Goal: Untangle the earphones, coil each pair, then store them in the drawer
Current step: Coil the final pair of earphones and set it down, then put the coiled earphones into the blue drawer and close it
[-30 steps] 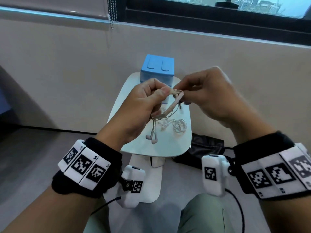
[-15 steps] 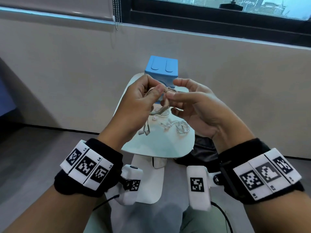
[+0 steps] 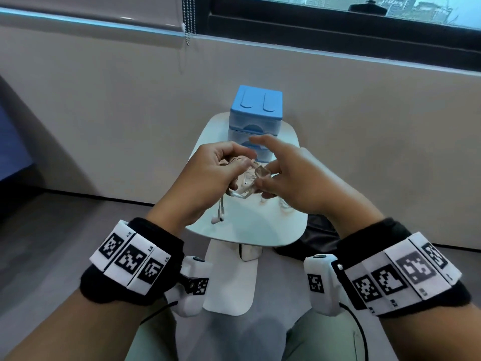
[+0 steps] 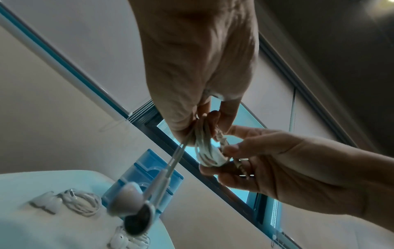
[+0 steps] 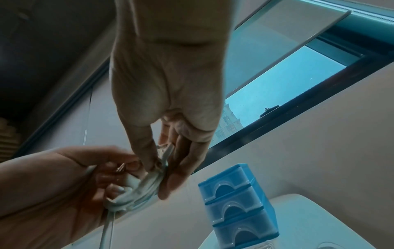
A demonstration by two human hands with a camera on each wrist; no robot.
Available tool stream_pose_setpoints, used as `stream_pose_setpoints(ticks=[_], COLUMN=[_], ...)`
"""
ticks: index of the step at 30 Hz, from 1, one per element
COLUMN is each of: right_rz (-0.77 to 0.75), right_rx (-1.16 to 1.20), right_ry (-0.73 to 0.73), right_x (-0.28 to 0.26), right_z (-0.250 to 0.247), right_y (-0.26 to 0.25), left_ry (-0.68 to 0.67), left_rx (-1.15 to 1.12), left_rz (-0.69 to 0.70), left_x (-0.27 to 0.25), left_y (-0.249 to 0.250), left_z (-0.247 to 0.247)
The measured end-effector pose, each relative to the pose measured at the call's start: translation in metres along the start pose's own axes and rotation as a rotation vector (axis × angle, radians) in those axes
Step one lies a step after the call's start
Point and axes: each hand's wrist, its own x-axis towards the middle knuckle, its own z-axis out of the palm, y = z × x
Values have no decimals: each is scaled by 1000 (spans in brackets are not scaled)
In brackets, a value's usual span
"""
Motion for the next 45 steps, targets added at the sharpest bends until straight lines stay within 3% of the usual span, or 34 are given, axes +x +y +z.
stream_pose_setpoints(ticks=[6,11,18,21,26,29,32,36,40,45], right_rz=[59,84,196,242,372,462,525,483,392,338], right_rx=[18,48,-176,-164,84,184,131,-145,-401,-427], right_ry=[-2,-50,-222,-203,-162,-114,-60,-49,11,38], right_x=[4,0,15,26,39,45,54,63,63,64], right_z=[6,5,15,22,36,46,56,64,62,56], right_y=[20,37,60,65,72,75,79,80,79,80], left_ry=[108,116,-88,-125,-184,-239,-244,-229,-237,-250], left_rx=[-23,-29,113,138,123,245,444,699,758,754], left_rz=[-32,-42,-172,-228,-338,-397,-343,-213,-160,-148], left_x=[3,5,13,20,38,49,57,64,68,69], left_y=[-19,-33,-49,-52,-62,-70,-79,-83,-83,-85], left_z=[-1,3,11,9,1,-5,-7,-6,-4,-3])
